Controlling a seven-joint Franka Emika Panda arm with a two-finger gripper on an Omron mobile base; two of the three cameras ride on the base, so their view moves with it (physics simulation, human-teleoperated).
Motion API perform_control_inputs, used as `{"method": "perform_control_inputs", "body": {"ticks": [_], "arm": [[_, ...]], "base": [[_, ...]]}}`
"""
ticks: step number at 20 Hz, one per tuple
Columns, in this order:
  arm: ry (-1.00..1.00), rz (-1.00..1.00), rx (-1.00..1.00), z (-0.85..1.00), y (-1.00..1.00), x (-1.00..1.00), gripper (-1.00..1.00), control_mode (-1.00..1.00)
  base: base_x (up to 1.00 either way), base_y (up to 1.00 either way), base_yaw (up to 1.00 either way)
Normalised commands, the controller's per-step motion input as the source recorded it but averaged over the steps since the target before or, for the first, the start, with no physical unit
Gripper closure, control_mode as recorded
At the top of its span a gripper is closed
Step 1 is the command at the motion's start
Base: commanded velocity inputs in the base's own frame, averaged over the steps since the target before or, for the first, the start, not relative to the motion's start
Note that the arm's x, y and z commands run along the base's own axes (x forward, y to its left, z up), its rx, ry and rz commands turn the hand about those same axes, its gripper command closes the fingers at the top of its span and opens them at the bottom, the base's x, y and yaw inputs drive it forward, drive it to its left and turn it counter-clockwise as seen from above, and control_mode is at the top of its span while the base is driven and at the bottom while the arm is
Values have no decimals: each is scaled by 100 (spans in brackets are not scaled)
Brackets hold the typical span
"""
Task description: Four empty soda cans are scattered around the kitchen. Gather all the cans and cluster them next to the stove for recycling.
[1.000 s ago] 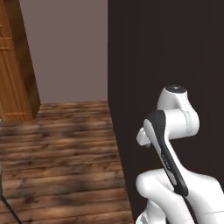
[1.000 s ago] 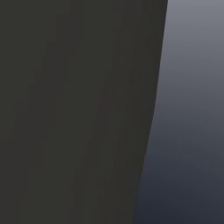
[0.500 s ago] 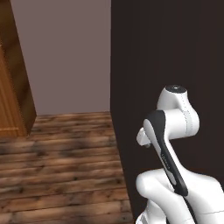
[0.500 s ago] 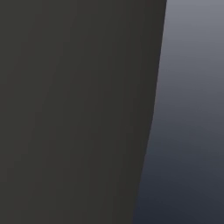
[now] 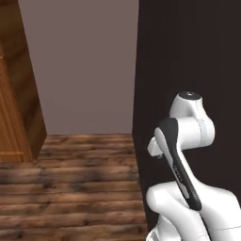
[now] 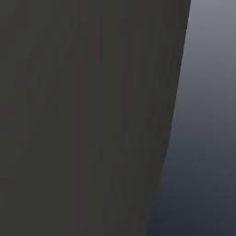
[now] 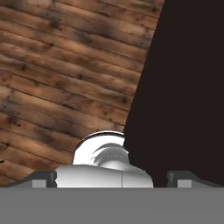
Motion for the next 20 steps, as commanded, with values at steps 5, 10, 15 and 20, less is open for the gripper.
{"method": "perform_control_inputs", "body": {"ticks": [5, 10, 15, 20], "arm": [[0, 0, 0, 0, 0, 0, -100, 100], [0, 0, 0, 0, 0, 0, -100, 100], [0, 0, 0, 0, 0, 0, -100, 100], [0, 0, 0, 0, 0, 0, -100, 100]], "base": [[100, 0, 53], [100, 0, 53], [100, 0, 57], [95, 7, 60]]}}
